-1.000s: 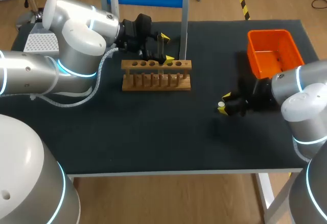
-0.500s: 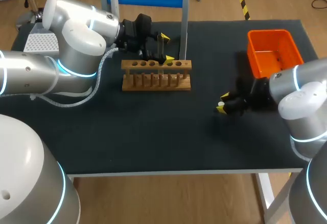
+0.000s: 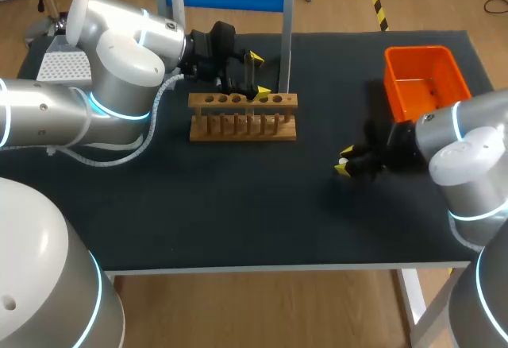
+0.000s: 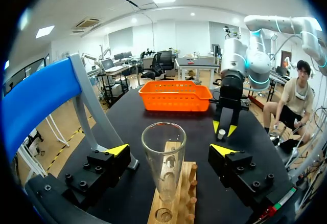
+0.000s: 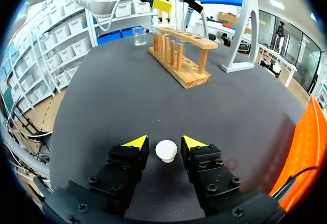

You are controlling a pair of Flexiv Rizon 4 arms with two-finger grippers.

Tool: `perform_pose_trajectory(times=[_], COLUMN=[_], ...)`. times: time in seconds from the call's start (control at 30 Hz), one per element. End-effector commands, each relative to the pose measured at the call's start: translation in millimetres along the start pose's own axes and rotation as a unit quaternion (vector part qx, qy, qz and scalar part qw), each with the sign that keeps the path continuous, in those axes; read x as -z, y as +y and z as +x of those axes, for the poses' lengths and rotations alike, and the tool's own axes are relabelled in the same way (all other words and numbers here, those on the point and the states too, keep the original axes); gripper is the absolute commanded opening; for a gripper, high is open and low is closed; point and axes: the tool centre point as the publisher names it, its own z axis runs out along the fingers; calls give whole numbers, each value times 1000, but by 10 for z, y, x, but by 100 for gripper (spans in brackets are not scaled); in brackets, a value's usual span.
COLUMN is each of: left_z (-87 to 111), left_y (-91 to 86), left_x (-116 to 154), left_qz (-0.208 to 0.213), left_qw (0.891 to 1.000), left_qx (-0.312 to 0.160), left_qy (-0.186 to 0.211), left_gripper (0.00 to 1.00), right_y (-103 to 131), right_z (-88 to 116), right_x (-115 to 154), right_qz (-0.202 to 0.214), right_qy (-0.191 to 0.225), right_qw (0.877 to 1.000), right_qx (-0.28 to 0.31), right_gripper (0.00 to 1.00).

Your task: Invert the test tube, pick up the pipette, mount the tip to pipette, aspirate from beaker and dispense into the tube, eject the tip, return the pipette, and cap with the stopper.

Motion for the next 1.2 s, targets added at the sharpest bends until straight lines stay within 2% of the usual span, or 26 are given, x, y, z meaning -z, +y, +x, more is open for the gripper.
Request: perform_pose_trajectory(times=[0.03, 0.47, 0.57, 0.6, 0.67, 0.9, 1.03, 1.2], left_z=[-12, -12, -12, -12, -12, -12, -12, -12], left_y=[1, 1, 1, 1, 1, 1, 1, 1], left_x=[-9, -9, -9, -9, -9, -9, -9, -9], left_qz=[0, 0, 0, 0, 0, 0, 0, 0], left_qw=[1000, 1000, 1000, 1000, 1000, 1000, 1000, 1000], left_qx=[0, 0, 0, 0, 0, 0, 0, 0], left_qy=[1, 1, 1, 1, 1, 1, 1, 1], left_gripper=[100, 100, 100, 100, 100, 100, 100, 100], right_y=[-10, -24, -24, -24, -25, -14, 140, 591], right_z=[3, -4, -4, -4, -4, -11, -34, -131], right_x=[5, 19, 19, 20, 20, 26, 138, 410], right_qz=[2, 3, 2, 2, 2, 2, -3, 2], right_qy=[-2, -3, -3, -3, -3, -4, -3, 34], right_qw=[1000, 1000, 1000, 1000, 1000, 1000, 1000, 998], right_qx=[-1, -3, -3, -3, -3, -2, 8, 54], right_gripper=[40, 38, 19, 16, 1, 0, 0, 0])
